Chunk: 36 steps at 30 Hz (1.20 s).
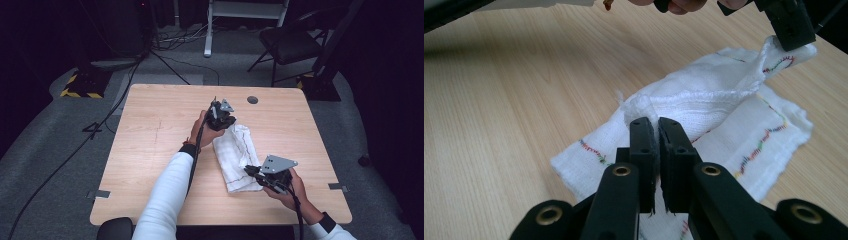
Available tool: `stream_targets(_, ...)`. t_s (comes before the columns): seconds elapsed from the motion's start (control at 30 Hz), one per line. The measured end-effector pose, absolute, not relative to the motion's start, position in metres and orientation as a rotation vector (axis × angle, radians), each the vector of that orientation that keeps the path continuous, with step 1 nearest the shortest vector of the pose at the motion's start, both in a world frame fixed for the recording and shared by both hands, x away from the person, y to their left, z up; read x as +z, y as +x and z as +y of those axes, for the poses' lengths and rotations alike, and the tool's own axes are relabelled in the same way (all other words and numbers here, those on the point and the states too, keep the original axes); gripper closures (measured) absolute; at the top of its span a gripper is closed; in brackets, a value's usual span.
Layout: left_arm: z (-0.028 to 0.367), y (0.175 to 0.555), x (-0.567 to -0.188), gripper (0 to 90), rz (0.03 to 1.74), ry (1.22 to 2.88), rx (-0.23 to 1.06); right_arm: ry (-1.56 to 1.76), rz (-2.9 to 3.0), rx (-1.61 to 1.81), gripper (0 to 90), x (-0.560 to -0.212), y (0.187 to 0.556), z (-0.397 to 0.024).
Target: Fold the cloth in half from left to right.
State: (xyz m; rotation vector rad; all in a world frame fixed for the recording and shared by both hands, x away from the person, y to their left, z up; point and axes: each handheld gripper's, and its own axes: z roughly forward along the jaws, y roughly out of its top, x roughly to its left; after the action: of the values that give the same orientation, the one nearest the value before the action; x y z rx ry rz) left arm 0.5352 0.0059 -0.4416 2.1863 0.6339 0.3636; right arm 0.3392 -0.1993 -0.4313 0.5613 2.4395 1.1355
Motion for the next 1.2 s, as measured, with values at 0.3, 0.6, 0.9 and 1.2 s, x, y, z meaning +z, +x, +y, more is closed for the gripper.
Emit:
stream_targets(0.3,-0.023,0.532,-0.451,68.9,0.661,2.200,0.396,0.668,2.441,1.094,78.1,-0.444,0.342,-0.226)
stream_targets(0.6,0.003,0.496,-0.438,35.7,0.669,2.226,0.393,0.824,2.392,1.072,59.4,-0.455,0.345,-0.258)
stream_targets(0.9,0.023,0.431,-0.451,29.3,0.566,2.260,0.262,0.844,2.401,1.014,53.1,-0.460,0.362,-0.266)
stream_targets(1.2,0.007,0.386,-0.473,29.6,0.454,2.361,0.230,0.788,2.549,0.940,52.0,-0.479,0.375,-0.261)
